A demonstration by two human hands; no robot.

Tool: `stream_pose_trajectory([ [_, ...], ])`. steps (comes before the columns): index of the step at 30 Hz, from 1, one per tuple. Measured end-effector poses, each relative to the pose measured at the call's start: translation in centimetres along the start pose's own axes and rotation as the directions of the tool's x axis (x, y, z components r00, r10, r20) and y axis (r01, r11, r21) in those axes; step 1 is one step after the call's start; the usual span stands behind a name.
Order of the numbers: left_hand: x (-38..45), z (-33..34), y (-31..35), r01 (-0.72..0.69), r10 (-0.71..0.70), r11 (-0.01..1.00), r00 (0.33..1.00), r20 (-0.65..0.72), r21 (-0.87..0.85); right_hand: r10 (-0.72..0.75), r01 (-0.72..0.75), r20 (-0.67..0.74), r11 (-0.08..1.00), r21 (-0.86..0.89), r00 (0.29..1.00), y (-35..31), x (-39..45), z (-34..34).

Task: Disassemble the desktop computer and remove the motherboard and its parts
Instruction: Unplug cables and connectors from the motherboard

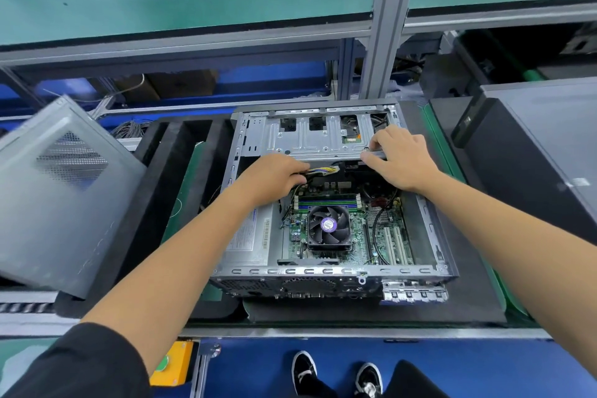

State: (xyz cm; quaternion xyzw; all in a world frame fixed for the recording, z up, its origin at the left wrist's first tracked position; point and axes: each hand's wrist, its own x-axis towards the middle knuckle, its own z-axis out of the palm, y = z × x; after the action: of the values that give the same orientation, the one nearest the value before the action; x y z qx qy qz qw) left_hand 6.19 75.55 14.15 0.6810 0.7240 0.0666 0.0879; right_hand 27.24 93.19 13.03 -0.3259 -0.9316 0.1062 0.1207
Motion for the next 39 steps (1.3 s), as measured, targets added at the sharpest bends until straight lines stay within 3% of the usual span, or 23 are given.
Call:
stream_pose_trajectory([
  [7,0.6,0.7,0.4,-0.008,0.004,0.990,1.000,0.022,0.141,-0.003,0.003,-0.011,1.000,0.012,1.000,0.0,-0.1,0.0],
  [14,1.2,2.0,1.6,-0.039,0.039,0.999,0.989,0.143,-0.006,-0.017,0.018,-0.018,0.999,0.030,1.000,0.2,-0.1,0.1],
  [24,1.9,2.8,1.7,-0.166,0.149,0.986,0.910,0.387,0.010,-0.019,0.021,-0.031,0.999,0.050,0.999,0.4,-0.1,0.3],
  [30,1.9,3.8,2.7,-0.320,0.237,0.933,0.891,0.388,0.166,-0.014,0.015,-0.033,0.999,0.045,0.999,0.5,-0.1,0.3],
  [39,2.3,5.7,4.6,-0.320,0.264,0.945,0.873,0.411,0.073,-0.023,0.025,-0.033,0.998,0.054,0.999,0.6,-0.1,0.4],
])
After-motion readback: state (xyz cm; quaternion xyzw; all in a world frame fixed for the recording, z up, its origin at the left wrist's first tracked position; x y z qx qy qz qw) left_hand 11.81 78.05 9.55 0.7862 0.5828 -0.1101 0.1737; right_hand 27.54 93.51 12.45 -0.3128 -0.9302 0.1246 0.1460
